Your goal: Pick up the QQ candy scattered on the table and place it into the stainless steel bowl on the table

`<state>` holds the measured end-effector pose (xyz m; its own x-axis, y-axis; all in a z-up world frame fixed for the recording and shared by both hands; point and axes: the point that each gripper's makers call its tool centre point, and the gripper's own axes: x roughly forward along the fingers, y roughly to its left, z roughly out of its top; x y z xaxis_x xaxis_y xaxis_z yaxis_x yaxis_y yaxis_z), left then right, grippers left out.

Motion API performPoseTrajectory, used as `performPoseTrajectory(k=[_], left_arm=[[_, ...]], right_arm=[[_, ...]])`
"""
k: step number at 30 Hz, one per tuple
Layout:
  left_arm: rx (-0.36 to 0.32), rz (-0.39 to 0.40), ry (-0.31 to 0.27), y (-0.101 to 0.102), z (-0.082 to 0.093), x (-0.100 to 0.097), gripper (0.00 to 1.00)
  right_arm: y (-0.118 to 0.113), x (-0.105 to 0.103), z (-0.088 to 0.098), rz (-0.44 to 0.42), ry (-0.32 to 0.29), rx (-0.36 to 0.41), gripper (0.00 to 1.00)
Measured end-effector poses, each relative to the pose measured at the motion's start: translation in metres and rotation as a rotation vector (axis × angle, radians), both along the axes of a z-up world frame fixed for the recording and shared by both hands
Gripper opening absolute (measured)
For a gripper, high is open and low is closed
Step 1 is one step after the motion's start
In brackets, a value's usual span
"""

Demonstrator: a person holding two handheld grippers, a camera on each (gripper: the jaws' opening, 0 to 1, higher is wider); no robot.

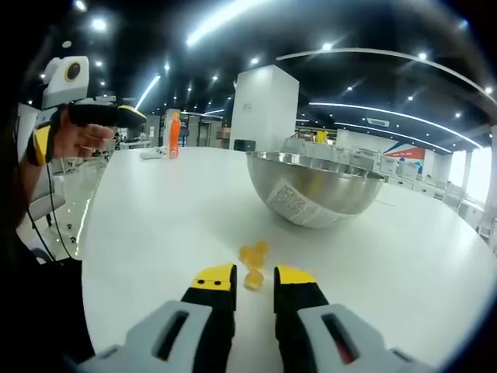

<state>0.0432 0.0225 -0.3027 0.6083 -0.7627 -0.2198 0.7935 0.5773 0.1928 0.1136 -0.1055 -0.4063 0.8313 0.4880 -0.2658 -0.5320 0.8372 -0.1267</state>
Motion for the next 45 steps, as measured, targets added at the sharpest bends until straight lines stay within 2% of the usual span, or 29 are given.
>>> performPoseTrajectory(k=[4,8,21,34,37,42,45], left_arm=[[0.004,-0.002,0.002,0.0,-0.001,0.0,0.84],[0.003,-0.003,0.002,0.0,-0.001,-0.001,0.84],[0.0,0.005,-0.002,0.004,0.002,0.0,0.84],[0.002,0.005,-0.006,0.004,0.004,0.002,0.84],[0.006,0.008,-0.006,0.005,0.003,0.002,0.84],[0.006,0.007,-0.007,0.004,0.004,0.002,0.84],[0.008,0.005,-0.009,0.003,0.005,0.002,0.84]], right_arm=[[0.0,0.0,-0.005,0.002,0.01,-0.036,0.09],[0.0,-0.001,-0.005,0.01,-0.008,-0.051,0.07],[0.003,-0.006,-0.005,0.016,-0.001,-0.049,0.05],[0.011,-0.015,-0.001,0.06,-0.01,-0.065,0.05],[0.015,-0.021,0.004,0.072,-0.007,-0.055,0.05],[0.026,-0.033,0.027,0.117,-0.023,-0.018,0.05],[0.037,-0.046,0.043,0.163,-0.004,0.027,0.05]])
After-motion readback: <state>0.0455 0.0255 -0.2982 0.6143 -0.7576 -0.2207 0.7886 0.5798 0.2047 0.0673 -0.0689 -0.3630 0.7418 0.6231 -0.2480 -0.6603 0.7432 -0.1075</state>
